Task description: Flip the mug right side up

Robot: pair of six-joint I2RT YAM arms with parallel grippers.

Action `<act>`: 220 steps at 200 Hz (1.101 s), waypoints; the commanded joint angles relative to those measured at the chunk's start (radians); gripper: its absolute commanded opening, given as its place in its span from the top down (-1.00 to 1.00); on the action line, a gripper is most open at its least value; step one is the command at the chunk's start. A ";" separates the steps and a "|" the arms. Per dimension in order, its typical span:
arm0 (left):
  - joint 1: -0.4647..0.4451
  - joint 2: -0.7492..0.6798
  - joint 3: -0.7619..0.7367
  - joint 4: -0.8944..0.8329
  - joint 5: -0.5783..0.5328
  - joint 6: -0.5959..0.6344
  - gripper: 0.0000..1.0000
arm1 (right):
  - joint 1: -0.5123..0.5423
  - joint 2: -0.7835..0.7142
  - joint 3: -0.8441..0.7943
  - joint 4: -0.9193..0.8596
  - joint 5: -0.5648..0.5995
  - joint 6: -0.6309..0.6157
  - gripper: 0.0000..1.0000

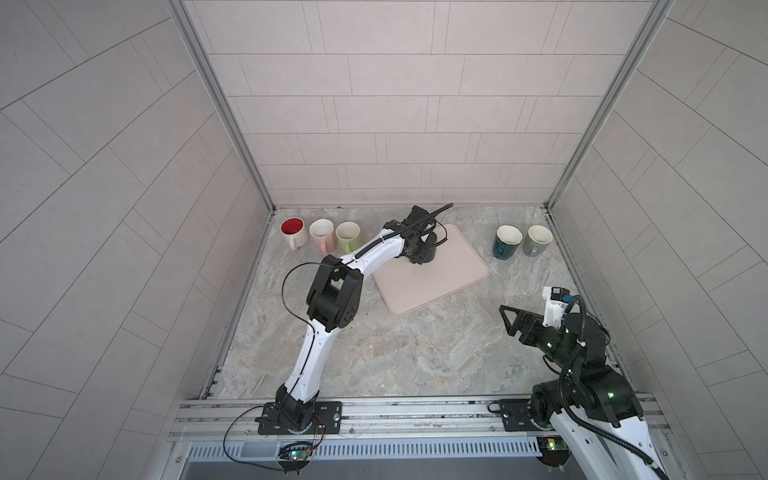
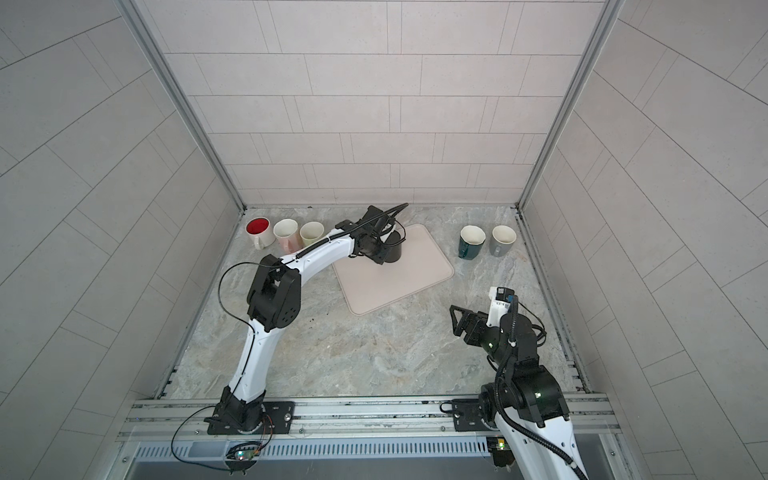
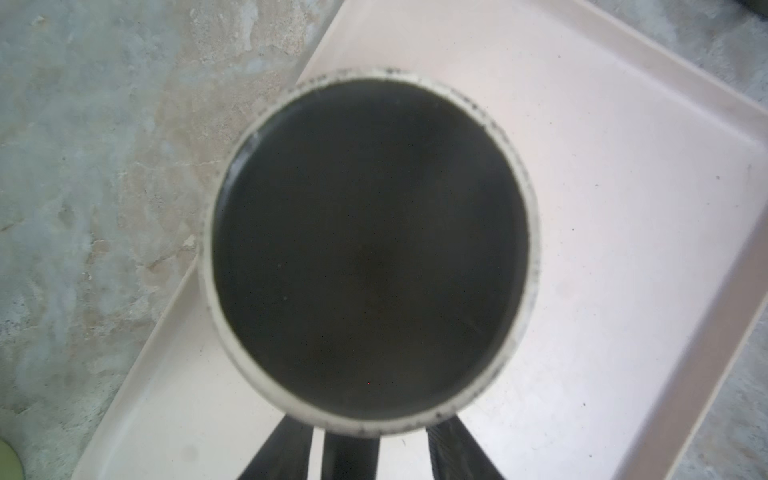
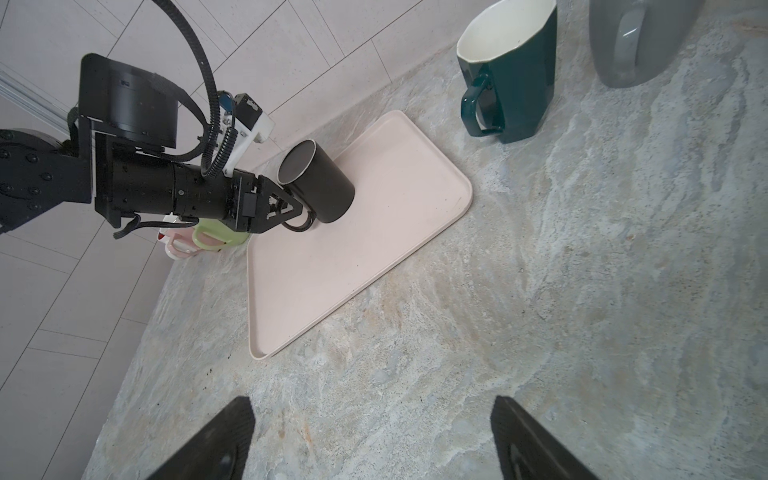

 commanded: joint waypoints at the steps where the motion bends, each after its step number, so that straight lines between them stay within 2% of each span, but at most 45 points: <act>1: -0.003 0.009 0.028 0.012 -0.010 -0.010 0.02 | 0.002 -0.009 0.003 -0.002 0.014 0.002 -0.81; 11: -0.003 0.009 0.029 0.014 -0.011 -0.007 0.13 | 0.003 -0.012 -0.004 -0.002 0.009 0.007 -0.82; 33: -0.003 0.010 0.031 0.012 -0.019 -0.001 0.22 | 0.003 -0.013 -0.013 -0.006 0.007 0.006 -0.82; 172: -0.003 0.068 0.088 -0.032 -0.066 0.032 0.37 | 0.003 -0.028 -0.008 -0.026 0.011 0.013 -0.82; 202: 0.001 0.066 0.093 -0.033 -0.070 0.029 0.54 | 0.002 -0.032 -0.006 -0.028 0.010 0.018 -0.82; 220: 0.001 0.059 0.094 -0.028 -0.060 0.028 0.75 | 0.003 -0.034 -0.010 -0.029 0.009 0.020 -0.82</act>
